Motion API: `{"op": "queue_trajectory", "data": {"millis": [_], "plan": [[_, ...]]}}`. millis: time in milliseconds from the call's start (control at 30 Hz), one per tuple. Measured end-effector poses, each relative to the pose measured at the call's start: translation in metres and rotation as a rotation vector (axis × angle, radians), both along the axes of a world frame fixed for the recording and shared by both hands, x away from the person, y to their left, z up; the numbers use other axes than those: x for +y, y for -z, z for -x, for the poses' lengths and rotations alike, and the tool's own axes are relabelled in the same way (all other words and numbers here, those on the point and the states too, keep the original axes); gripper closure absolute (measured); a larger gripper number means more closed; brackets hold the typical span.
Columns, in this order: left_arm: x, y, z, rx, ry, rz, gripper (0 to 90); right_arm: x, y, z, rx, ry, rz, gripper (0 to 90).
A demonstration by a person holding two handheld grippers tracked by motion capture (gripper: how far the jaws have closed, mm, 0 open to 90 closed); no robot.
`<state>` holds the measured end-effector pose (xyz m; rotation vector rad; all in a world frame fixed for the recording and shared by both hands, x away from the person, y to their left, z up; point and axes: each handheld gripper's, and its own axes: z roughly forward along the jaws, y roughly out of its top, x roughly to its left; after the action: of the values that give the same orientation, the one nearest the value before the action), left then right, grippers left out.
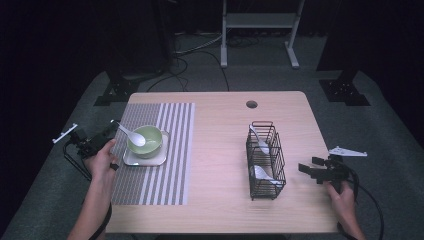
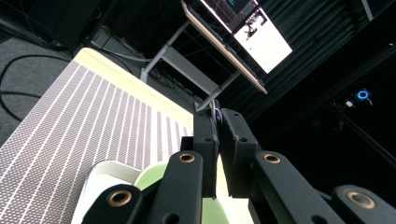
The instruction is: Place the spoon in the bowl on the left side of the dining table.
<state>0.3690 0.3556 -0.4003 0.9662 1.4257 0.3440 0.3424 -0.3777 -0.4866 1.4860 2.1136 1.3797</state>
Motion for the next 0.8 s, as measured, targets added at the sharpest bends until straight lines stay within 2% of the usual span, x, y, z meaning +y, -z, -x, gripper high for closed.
{"op": "queue_trajectory", "data": {"millis": [800], "plan": [[0.001,0.023,-0.005,0.048,-0.022,0.002,85.0,0.0,0.0,0.001,-0.01,-0.007,-0.007,13.6]]}}
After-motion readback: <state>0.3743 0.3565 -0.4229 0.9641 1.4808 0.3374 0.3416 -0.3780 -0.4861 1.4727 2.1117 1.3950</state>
